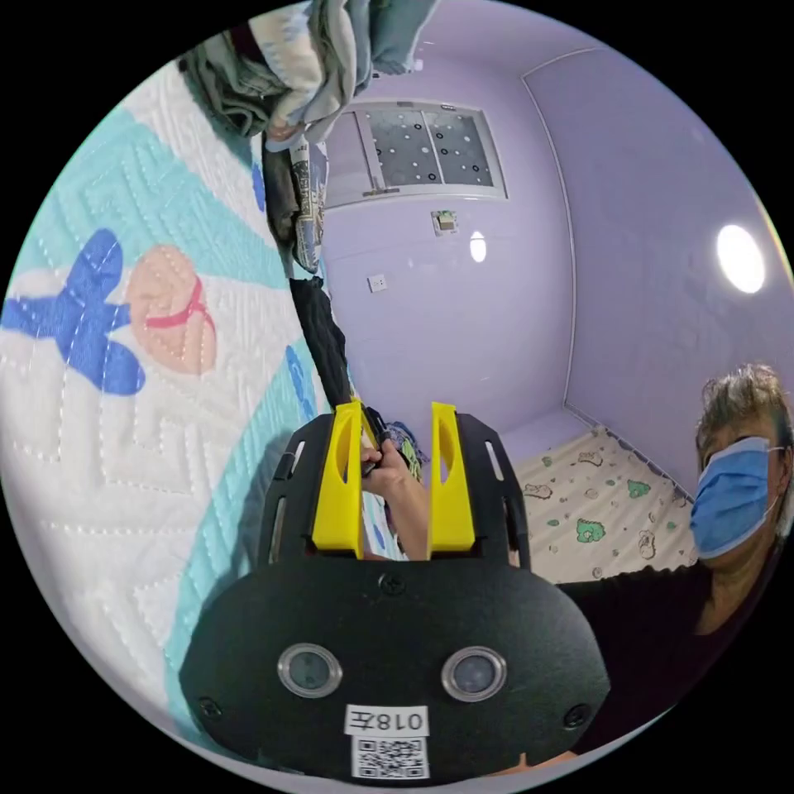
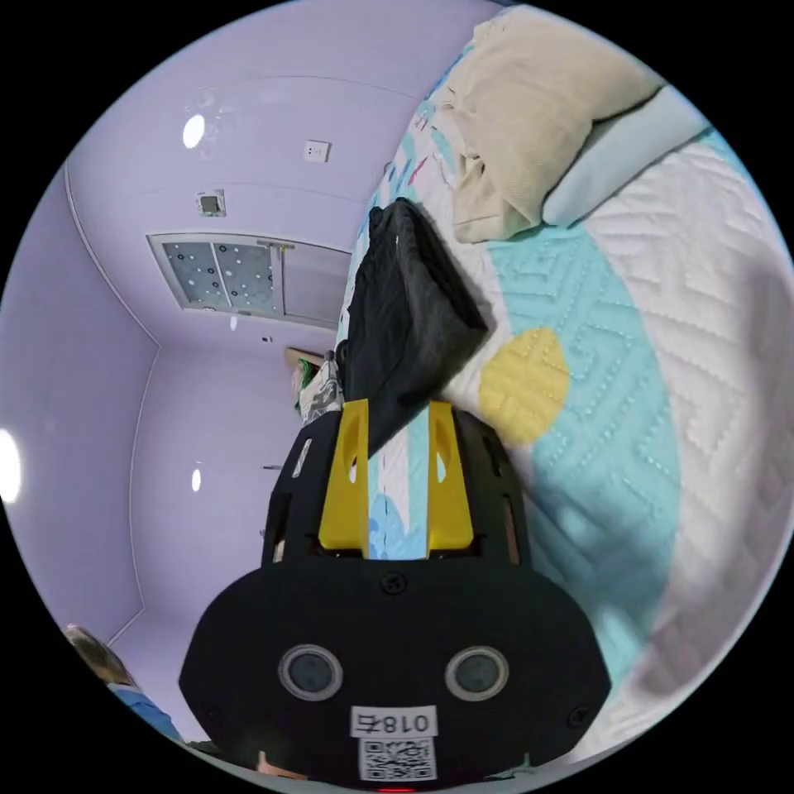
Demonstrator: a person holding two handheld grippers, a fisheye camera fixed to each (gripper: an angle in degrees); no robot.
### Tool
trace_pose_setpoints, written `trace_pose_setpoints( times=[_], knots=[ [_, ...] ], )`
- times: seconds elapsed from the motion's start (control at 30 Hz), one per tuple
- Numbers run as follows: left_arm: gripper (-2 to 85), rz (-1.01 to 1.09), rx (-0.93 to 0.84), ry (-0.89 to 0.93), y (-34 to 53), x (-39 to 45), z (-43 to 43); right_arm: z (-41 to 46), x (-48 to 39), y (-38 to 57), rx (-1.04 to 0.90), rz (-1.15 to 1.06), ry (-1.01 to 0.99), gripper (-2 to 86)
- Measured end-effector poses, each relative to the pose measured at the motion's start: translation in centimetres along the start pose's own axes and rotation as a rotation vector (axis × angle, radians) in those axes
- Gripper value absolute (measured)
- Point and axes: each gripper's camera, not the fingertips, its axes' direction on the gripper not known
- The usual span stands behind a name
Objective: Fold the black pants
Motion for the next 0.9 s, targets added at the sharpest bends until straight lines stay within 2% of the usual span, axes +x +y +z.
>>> trace_pose_setpoints(
  times=[0.1,0.13,0.17,0.3,0.47,0.53,0.6,0.63,0.73,0.77,0.83,0.9],
  knots=[
    [12.2,0.008,-0.036,0.018,-0.3,1.1,1.2,0.5,0.8,-1.1,0.020,0.025,-0.061,6.0],
    [12.2,0.008,-0.038,0.023,-0.3,1.3,1.3,0.1,0.6,-1.0,0.041,0.023,-0.038,2.1],
    [12.2,0.015,-0.040,0.032,-0.5,1.8,1.5,-0.2,0.4,-0.8,0.054,0.015,-0.015,1.7],
    [11.9,0.093,-0.011,0.011,-1.1,4.6,1.3,-4.4,-3.8,2.2,0.036,-0.198,0.037,0.1],
    [11.6,0.252,0.051,-0.043,-1.3,10.2,0.4,-14.2,-6.5,13.7,-0.036,-0.395,0.113,0.1],
    [11.9,0.361,0.047,-0.058,-1.4,13.7,-0.1,-18.8,-7.1,22.8,-0.142,-0.512,0.176,0.7],
    [12.6,0.533,-0.041,-0.133,-0.7,19.2,0.0,-21.7,-6.6,29.4,-0.283,-0.574,0.168,1.8],
    [12.8,0.564,-0.063,-0.155,-0.3,20.5,0.1,-23.3,-5.9,33.2,-0.415,-0.604,0.160,3.0],
    [15.0,0.608,-0.206,-0.187,2.2,25.7,2.5,-28.5,-3.9,39.4,-0.536,-0.621,0.143,4.9],
    [15.6,0.622,-0.274,-0.183,3.7,27.8,4.6,-29.7,-3.6,40.0,-0.523,-0.619,0.153,4.7],
    [16.2,0.680,-0.408,-0.208,7.1,31.2,9.2,-35.0,-2.2,40.8,-0.377,-0.591,0.186,3.2],
    [16.8,0.791,-0.562,-0.295,13.1,35.0,16.5,-38.4,-1.2,40.4,-0.265,-0.565,0.198,1.9]
  ],
)
